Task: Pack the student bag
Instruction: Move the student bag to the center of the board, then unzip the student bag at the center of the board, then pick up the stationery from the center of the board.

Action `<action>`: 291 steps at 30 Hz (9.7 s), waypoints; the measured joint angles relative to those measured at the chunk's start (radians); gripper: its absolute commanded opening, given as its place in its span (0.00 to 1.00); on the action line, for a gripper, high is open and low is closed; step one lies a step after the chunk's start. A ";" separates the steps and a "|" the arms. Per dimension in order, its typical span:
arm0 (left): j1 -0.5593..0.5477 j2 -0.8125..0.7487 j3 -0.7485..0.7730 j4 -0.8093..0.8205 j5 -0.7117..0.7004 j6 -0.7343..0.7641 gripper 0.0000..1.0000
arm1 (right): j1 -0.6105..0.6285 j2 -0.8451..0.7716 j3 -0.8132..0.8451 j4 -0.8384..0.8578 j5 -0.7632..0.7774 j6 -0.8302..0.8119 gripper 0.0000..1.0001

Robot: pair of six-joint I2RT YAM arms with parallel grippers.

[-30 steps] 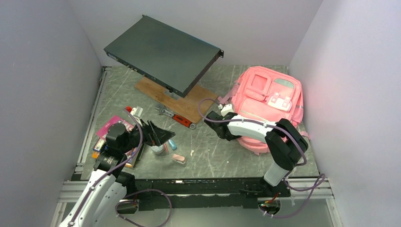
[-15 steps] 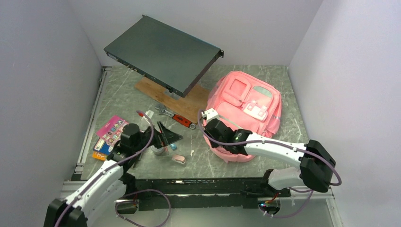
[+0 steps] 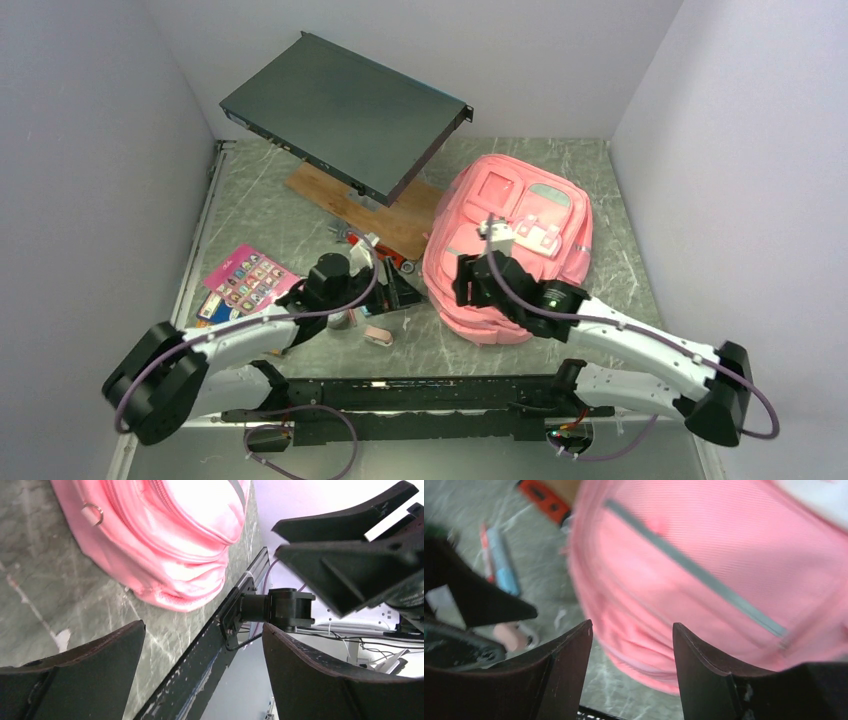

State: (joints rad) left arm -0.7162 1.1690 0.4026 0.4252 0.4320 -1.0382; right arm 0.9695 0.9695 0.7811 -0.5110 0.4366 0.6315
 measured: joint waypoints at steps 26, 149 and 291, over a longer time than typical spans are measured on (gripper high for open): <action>-0.129 0.478 0.229 0.106 -0.314 0.001 0.27 | -0.307 -0.267 -0.168 -0.157 0.014 0.136 0.50; -0.017 0.459 0.099 0.326 -0.059 -0.077 0.01 | -0.225 0.229 0.218 -0.039 -0.217 -0.303 0.88; -0.145 -0.171 0.189 -0.351 -0.342 0.369 0.42 | 0.088 0.035 -0.024 0.086 0.153 -0.309 0.00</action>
State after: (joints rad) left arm -0.8616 0.9977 0.5919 0.0738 0.0898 -0.6697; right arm 1.0576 1.0050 0.7567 -0.4252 0.5892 0.3229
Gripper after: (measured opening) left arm 0.638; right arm 0.055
